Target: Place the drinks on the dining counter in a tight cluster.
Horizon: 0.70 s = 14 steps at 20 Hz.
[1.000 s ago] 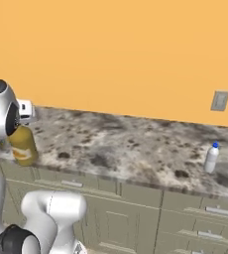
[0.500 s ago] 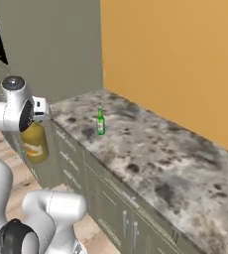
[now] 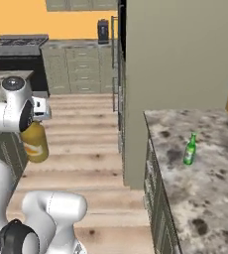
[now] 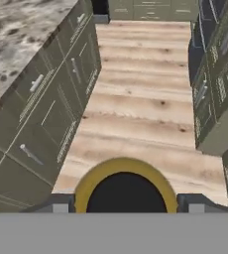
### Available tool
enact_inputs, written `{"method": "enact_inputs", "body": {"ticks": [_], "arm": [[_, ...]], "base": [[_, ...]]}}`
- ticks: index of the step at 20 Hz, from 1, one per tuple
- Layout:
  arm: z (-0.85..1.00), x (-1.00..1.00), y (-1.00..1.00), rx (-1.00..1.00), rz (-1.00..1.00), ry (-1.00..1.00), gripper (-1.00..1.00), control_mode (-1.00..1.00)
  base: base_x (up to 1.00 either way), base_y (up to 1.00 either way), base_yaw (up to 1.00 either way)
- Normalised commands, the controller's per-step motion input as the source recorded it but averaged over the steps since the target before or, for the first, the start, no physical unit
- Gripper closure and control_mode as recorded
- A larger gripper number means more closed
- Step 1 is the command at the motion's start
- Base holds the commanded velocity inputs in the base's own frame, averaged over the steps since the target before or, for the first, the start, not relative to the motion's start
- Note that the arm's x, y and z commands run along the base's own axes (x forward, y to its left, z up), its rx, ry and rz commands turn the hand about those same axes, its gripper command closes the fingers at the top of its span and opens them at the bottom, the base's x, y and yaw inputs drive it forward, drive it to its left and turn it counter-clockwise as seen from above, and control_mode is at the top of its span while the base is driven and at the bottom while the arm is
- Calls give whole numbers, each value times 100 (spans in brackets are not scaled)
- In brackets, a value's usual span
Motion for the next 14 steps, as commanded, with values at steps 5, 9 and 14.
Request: {"method": "enact_inputs", "body": {"ticks": [5,9,14], "arm": [[0,0,0,0,0,0,100,100],[0,0,0,0,0,0,100,100],[0,0,0,0,0,0,100,100]], "base": [[8,0,100],[12,0,100],[26,0,89]]}}
